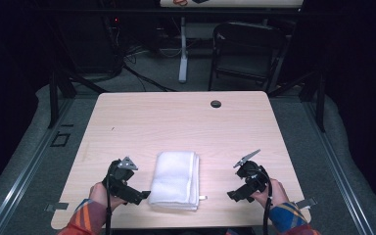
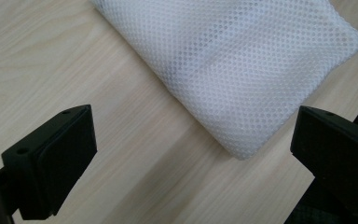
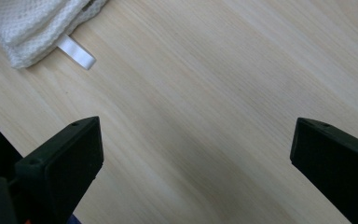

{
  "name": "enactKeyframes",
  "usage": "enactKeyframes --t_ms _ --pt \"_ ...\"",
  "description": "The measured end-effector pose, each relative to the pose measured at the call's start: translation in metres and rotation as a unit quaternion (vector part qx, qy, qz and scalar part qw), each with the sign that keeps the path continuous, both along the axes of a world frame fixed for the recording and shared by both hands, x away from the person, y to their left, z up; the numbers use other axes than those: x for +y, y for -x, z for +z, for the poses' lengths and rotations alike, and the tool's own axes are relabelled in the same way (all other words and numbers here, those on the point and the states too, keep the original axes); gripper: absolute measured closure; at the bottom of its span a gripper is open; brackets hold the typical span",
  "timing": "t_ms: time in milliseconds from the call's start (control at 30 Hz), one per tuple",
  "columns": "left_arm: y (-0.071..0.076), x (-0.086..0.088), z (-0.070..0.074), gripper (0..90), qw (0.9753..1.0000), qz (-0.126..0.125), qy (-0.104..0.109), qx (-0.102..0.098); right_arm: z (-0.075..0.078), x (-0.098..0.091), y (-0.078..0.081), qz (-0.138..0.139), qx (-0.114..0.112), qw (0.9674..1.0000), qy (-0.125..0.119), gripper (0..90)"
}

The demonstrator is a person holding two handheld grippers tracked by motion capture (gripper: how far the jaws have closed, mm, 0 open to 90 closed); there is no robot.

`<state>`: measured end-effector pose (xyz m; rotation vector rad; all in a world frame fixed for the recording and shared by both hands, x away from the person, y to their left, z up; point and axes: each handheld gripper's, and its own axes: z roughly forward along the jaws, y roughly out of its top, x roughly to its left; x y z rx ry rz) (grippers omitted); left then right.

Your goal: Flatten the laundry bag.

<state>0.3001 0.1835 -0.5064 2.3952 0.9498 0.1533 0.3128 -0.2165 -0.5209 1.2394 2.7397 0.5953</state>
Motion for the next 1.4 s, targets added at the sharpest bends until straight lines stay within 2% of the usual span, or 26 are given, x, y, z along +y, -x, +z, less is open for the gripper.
enactKeyframes --t_ms 100,133,167,200,233,300,367,400,433,467,500,600,800,833,967,1133,1167,1200,1267,1333,1400 --pt "-0.001 -0.004 -0.002 0.1 0.9999 -0.012 0.004 0.004 0.001 0.005 0.000 -0.001 0.004 1.0000 -0.005 2.4" --pt "-0.001 -0.006 -0.002 0.1 0.9999 -0.015 0.006 0.006 0.001 0.006 0.000 0.000 0.009 0.9998 -0.015 2.4" --pt "-0.002 -0.008 -0.002 0.1 0.9996 -0.026 0.006 0.006 0.001 0.007 0.000 0.000 0.009 0.9998 -0.015 2.5" --pt "-0.002 -0.008 -0.002 0.2 0.9996 -0.026 0.006 0.006 0.001 0.008 0.000 -0.004 0.008 0.9998 -0.016 2.6" --pt "-0.002 -0.013 -0.003 0.1 0.9994 -0.034 0.008 0.004 0.000 0.009 0.000 -0.008 0.006 0.9997 -0.024 2.6" --pt "-0.002 -0.019 -0.003 0.6 0.9989 -0.046 0.007 0.001 0.001 0.010 -0.002 -0.002 0.009 0.9999 -0.014 2.6" --pt "0.000 -0.023 -0.003 1.0 0.9987 -0.051 0.006 -0.002 0.001 0.013 -0.002 -0.003 0.008 0.9998 -0.020 2.7" --pt "0.001 -0.024 -0.003 1.1 0.9985 -0.055 0.009 -0.002 0.002 0.014 -0.003 0.004 0.009 0.9999 -0.012 2.9" --pt "0.002 -0.026 -0.003 1.2 0.9983 -0.057 0.011 -0.004 0.001 0.016 -0.002 -0.003 0.006 0.9996 -0.026 2.9" --pt "0.002 -0.026 -0.003 1.1 0.9983 -0.057 0.011 -0.004 0.001 0.016 -0.002 -0.003 0.006 0.9996 -0.026 2.9" --pt "0.005 -0.029 -0.002 1.0 0.9979 -0.063 0.013 -0.008 0.001 0.020 -0.003 0.007 0.006 0.9998 -0.018 2.9" --pt "0.008 -0.037 -0.001 1.3 0.9970 -0.075 0.012 -0.016 0.000 0.025 -0.003 0.016 0.006 0.9997 -0.016 2.9" --pt "0.012 -0.048 -0.006 2.5 0.9958 -0.089 0.007 -0.020 0.002 0.030 -0.004 0.025 0.001 0.9996 -0.015 2.4" --pt "0.013 -0.050 -0.006 4.3 0.9956 -0.088 0.006 -0.031 0.002 0.032 -0.005 0.028 0.004 0.9994 -0.019 2.4" --pt "0.013 -0.054 -0.007 6.8 0.9951 -0.091 0.009 -0.036 0.001 0.036 -0.005 0.027 0.001 0.9994 -0.021 2.4" --pt "0.013 -0.066 -0.011 10.4 0.9925 -0.118 0.007 -0.031 0.002 0.041 -0.006 0.036 0.005 0.9991 -0.021 2.6" --pt "0.014 -0.069 -0.012 10.9 0.9923 -0.118 0.007 -0.035 0.002 0.042 -0.006 0.036 0.005 0.9992 -0.019 2.7" --pt "0.015 -0.072 -0.013 11.9 0.9917 -0.124 0.006 -0.035 0.001 0.043 -0.006 0.036 0.008 0.9990 -0.027 2.8" --pt "0.016 -0.078 -0.014 13.6 0.9901 -0.135 0.000 -0.035 0.000 0.044 -0.007 0.039 0.010 0.9991 -0.016 2.9" --pt "0.016 -0.083 -0.015 14.5 0.9891 -0.142 -0.004 -0.036 -0.002 0.044 -0.006 0.038 0.014 0.9989 -0.026 3.0" --pt "0.016 -0.088 -0.017 15.5 0.9884 -0.147 -0.008 -0.035 -0.001 0.043 -0.005 0.040 0.017 0.9988 -0.021 3.2"
